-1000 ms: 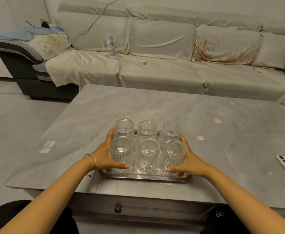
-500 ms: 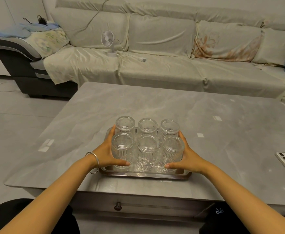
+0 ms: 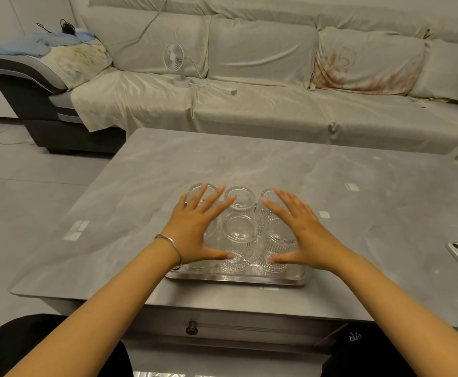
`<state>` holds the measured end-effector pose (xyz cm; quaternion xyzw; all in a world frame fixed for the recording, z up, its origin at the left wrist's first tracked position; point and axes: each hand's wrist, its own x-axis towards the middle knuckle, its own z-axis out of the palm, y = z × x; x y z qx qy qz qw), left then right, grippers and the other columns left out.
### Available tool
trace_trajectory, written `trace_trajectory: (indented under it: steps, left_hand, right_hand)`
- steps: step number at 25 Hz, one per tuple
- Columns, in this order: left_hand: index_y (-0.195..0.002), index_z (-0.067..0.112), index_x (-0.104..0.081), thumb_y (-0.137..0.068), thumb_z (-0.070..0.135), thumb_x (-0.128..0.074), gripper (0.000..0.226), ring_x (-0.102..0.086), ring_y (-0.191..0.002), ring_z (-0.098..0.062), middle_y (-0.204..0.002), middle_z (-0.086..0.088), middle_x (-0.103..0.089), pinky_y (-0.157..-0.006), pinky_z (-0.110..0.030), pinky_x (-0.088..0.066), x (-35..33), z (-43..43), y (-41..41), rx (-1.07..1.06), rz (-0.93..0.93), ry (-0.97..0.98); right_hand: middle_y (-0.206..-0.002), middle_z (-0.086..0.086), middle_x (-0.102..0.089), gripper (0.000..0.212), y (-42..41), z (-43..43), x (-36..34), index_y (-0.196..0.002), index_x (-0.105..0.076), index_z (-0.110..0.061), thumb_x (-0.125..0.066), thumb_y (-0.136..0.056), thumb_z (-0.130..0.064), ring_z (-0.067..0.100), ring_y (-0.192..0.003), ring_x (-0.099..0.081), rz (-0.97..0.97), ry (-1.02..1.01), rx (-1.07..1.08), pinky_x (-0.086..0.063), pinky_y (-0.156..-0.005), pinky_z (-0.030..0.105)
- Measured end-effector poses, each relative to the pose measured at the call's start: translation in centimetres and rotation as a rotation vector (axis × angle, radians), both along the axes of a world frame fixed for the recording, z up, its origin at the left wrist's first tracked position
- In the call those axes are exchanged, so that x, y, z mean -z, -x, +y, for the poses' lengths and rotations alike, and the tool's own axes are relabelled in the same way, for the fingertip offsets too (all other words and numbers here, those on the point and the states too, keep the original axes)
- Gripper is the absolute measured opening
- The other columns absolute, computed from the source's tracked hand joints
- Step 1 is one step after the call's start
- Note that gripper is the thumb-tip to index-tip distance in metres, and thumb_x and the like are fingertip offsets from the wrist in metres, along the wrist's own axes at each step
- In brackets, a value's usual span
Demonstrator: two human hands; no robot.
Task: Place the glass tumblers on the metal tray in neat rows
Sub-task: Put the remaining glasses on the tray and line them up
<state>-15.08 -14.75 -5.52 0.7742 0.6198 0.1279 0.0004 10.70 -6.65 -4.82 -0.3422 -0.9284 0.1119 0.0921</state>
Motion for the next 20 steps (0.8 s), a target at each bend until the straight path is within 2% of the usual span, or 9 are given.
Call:
trace_trajectory:
  steps: [2, 5, 11, 20]
  left_hand:
    - [-0.128, 0.051, 0.028, -0.057, 0.083, -0.046, 0.107, 0.015, -0.142, -0.024, -0.148, 0.017, 0.022, -0.111, -0.058, 0.005, 0.4, 0.8, -0.9, -0.004, 0.147, 0.078]
    - [-0.127, 0.047, 0.028, -0.061, 0.080, -0.047, 0.105, 0.013, -0.143, -0.026, -0.155, 0.012, 0.015, -0.110, -0.059, 0.007, 1.2, 1.5, -1.4, -0.039, 0.214, 0.117]
    - [-0.128, 0.046, 0.026, -0.062, 0.079, -0.048, 0.105, 0.010, -0.143, -0.025, -0.156, 0.010, 0.011, -0.109, -0.058, 0.010, 1.3, 1.7, -1.5, -0.052, 0.213, 0.122]
    - [-0.139, 0.040, 0.017, -0.065, 0.076, -0.049, 0.106, 0.011, -0.143, -0.025, -0.156, 0.009, 0.012, -0.110, -0.058, 0.009, 1.1, 1.7, -1.6, -0.059, 0.202, 0.148]
  right_hand:
    - [-0.159, -0.010, 0.016, 0.113, 0.6, -0.1, -0.5, -0.140, 0.010, -0.053, -0.075, -0.065, -0.053, 0.018, -0.145, 0.017, -0.173, -0.070, -0.036, 0.002, -0.117, 0.046]
    - [-0.160, -0.006, 0.013, 0.110, 1.2, -0.5, -0.3, -0.137, 0.014, -0.051, -0.074, -0.071, -0.045, 0.021, -0.146, 0.013, -0.264, -0.067, -0.035, 0.002, -0.117, 0.045]
    - [-0.160, -0.004, 0.012, 0.108, 1.5, -0.7, 0.0, -0.133, 0.020, -0.050, -0.071, -0.075, -0.043, 0.023, -0.146, 0.015, -0.279, -0.051, -0.035, 0.000, -0.118, 0.044]
    - [-0.160, -0.001, 0.012, 0.107, 1.7, -0.9, 0.2, -0.136, 0.018, -0.046, -0.071, -0.076, -0.043, 0.025, -0.146, 0.014, -0.279, -0.068, -0.010, -0.002, -0.119, 0.046]
